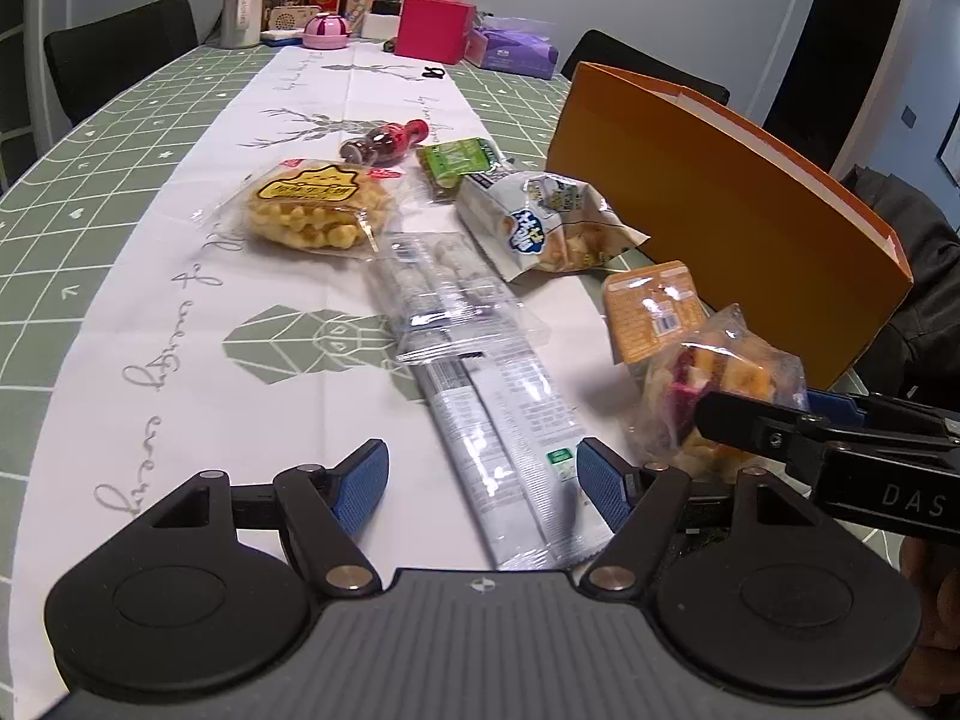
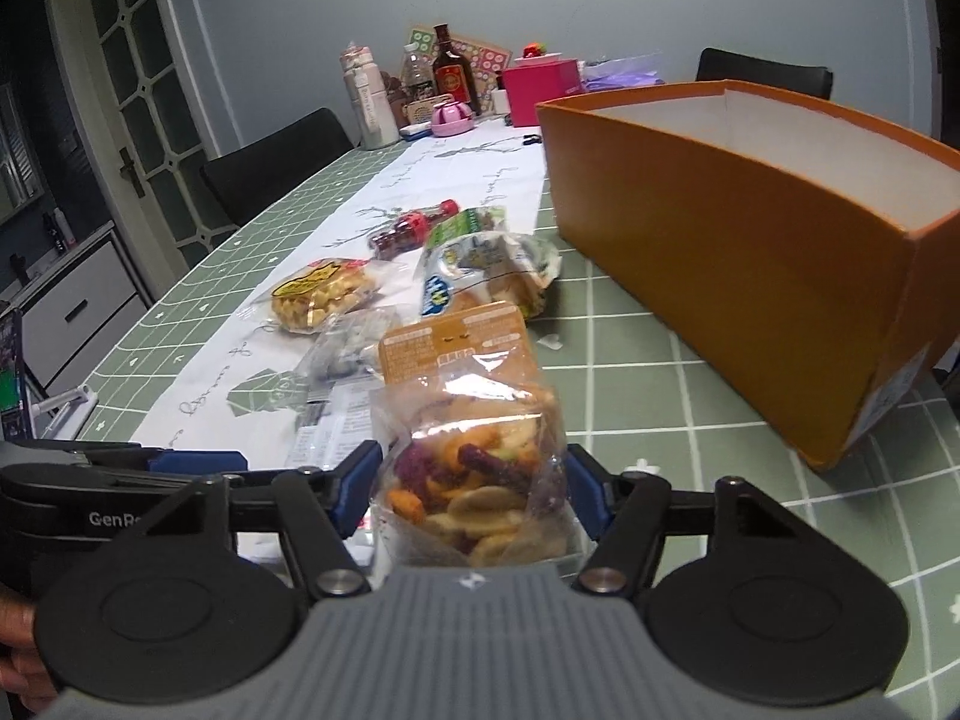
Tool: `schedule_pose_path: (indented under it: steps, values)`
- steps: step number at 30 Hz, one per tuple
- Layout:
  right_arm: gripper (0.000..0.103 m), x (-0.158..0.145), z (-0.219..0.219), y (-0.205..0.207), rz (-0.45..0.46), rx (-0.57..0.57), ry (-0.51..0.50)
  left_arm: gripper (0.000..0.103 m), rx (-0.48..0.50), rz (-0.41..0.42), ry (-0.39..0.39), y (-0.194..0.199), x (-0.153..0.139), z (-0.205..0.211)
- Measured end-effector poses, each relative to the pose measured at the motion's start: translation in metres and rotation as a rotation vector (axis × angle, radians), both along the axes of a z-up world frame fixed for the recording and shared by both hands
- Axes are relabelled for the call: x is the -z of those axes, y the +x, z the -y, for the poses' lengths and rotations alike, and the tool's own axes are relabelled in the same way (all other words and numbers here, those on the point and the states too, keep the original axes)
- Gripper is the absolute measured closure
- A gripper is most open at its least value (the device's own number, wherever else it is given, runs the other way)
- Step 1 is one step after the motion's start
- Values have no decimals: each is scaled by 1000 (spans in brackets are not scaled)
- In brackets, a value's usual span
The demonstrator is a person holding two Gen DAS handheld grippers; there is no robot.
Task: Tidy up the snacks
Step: 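Grasp the white snack bar with the left gripper while the right grasps the dried-fruit bag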
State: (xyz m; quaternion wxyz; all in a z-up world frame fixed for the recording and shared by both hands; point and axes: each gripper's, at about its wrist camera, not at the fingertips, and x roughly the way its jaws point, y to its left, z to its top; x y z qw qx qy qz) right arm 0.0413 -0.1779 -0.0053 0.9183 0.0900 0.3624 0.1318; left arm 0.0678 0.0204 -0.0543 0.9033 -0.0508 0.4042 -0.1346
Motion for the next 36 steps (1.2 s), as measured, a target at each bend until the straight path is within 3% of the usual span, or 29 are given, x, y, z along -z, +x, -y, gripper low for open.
schedule_pose_path:
  steps: [9, 13, 16, 17, 20, 27, 32, 36]
  values:
    - [39, 1, 35, -4, -13, 85, 6, 12, -18, 18, 17, 11, 5, 25]
    - [39, 1, 36, -4, -13, 91, 3, 13, -26, 52, 152, 11, 8, 40]
    - [39, 1, 32, -5, -9, 86, -12, 25, -4, 76, 188, 6, 9, 41]
    - [39, 1, 31, -5, -8, 86, -16, 32, 0, 82, 190, 5, 9, 39]
    - [37, 2, 29, -4, -5, 83, -34, 36, 23, 86, 191, 1, 8, 31]
    - [28, 6, 22, 1, -4, 63, -66, 41, 125, 90, 165, -16, 6, 14]
    - [28, 10, 17, 5, -2, 59, -101, 44, 139, 90, 148, -24, 5, 5]
    - [34, 12, 13, 6, 9, 58, -122, 45, 146, 100, 159, -28, 4, 3]
